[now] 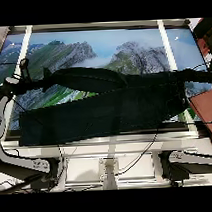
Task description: Fold the clothes and pants, and hang the long-sleeved shirts on hangers.
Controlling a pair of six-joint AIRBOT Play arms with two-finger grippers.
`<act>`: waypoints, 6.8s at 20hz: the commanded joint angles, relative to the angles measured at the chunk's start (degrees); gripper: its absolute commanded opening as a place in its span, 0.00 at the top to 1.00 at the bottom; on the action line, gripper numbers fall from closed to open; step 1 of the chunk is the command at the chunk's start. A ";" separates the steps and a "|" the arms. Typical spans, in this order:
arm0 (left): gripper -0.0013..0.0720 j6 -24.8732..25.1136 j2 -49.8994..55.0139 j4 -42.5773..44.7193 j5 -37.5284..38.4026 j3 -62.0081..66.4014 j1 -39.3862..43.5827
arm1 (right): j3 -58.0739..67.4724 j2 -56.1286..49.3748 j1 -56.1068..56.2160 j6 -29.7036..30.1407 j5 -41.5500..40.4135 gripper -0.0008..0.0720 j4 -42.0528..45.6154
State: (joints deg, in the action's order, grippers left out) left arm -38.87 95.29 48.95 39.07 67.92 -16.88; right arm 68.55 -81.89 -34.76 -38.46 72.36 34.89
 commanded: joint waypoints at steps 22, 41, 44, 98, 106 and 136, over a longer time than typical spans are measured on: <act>0.94 19.98 -28.48 20.31 -20.94 8.35 2.40 | 0.09 3.15 1.25 -1.99 -5.29 0.94 -0.46; 0.95 -8.68 -11.67 42.80 -33.55 10.58 6.38 | 0.07 3.89 8.02 -12.13 -34.58 0.94 4.76; 0.95 -9.05 -10.49 41.90 -24.11 11.54 6.91 | 0.07 3.85 8.79 -12.15 -35.69 0.94 5.05; 0.14 -23.63 28.98 14.10 29.75 46.40 -4.79 | -5.75 -5.62 8.74 -27.96 -31.65 0.94 21.84; 0.91 -23.65 29.59 14.01 26.12 46.66 -0.74 | -5.75 -5.62 8.74 -27.96 -31.39 0.94 21.81; 0.94 -33.16 18.45 13.79 -13.35 46.16 1.55 | -0.35 -5.44 11.89 -23.32 -46.64 0.94 21.18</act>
State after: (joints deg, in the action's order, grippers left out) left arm -70.30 112.71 62.85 28.29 114.61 -15.68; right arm 68.20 -87.33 -22.92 -61.93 26.72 55.72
